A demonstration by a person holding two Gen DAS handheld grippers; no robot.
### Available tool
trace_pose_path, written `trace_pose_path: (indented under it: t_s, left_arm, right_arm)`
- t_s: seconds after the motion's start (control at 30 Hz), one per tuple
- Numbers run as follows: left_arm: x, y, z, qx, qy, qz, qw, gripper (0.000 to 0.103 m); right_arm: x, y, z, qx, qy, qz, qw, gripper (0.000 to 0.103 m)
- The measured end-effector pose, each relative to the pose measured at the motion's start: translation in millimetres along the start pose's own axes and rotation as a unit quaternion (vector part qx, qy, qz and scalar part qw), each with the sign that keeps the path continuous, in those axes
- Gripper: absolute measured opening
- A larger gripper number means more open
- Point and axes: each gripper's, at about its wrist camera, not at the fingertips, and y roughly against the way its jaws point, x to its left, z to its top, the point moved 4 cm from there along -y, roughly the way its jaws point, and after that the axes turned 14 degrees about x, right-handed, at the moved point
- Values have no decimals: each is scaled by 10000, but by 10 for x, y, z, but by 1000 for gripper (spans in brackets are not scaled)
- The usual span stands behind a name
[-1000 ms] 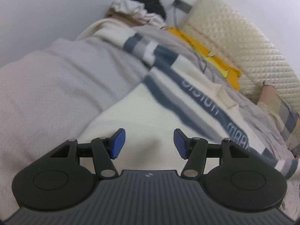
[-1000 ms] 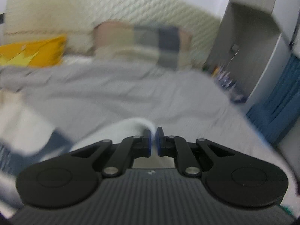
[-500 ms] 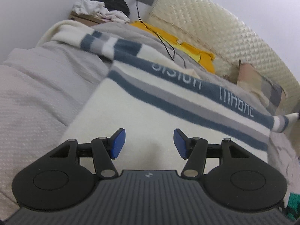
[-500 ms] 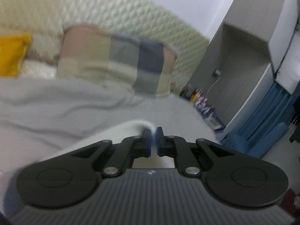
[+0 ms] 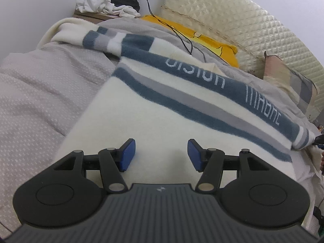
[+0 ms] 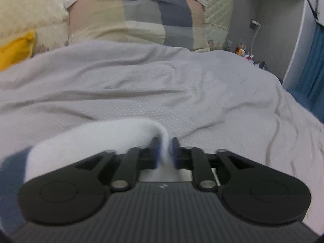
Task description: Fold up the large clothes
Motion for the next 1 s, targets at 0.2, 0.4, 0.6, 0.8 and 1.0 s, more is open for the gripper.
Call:
trace_pose_path:
  t_s: [0.2, 0.4, 0.6, 0.8, 1.0]
  left_arm:
    - [49, 116, -4, 19, 91, 78, 9999, 63]
    - [63, 94, -64, 436, -112, 363, 9983, 63]
    - [178, 272, -87, 486, 204, 263, 9983, 64]
    - [472, 580, -123, 344, 778, 566, 9948, 66]
    - [1047, 534, -235, 674, 2086, 976, 9708, 71]
  right_arm:
    - [-103, 753, -314, -51, -345, 804, 9961, 67]
    - [95, 1549, -852, 259, -279, 1540, 9873, 67]
    - [482, 2253, -1641, 750, -295, 2661, 9606, 68]
    - [896, 2595, -2441, 1399, -9, 3292, 9339, 67]
    - [1200, 2497, -3047, 2184, 90, 3654, 9048, 67]
